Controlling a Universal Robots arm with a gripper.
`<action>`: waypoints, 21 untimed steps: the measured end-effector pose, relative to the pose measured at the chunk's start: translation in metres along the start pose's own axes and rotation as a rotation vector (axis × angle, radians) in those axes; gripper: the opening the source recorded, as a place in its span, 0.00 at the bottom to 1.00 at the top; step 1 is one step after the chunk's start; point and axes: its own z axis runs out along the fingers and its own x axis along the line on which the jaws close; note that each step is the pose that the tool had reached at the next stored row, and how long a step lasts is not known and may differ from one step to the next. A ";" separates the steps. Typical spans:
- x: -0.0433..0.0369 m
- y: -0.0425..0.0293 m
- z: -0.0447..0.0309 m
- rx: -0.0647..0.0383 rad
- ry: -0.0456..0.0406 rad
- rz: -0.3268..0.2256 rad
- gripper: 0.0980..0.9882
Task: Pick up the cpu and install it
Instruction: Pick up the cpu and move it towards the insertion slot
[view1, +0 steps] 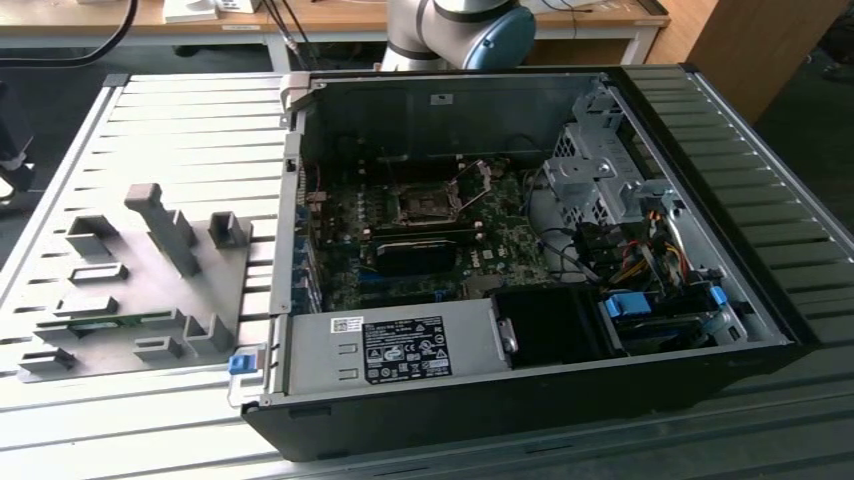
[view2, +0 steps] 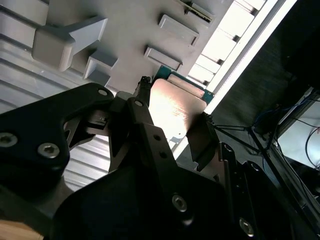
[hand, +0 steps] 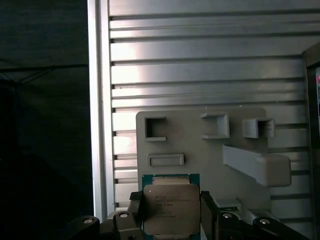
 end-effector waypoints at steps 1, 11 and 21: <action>0.0000 0.0002 -0.0009 0.000 0.0001 0.000 0.50; 0.0000 0.0018 -0.0092 0.000 0.0000 0.000 0.50; 0.0001 0.0033 -0.0181 0.000 0.0000 0.001 0.50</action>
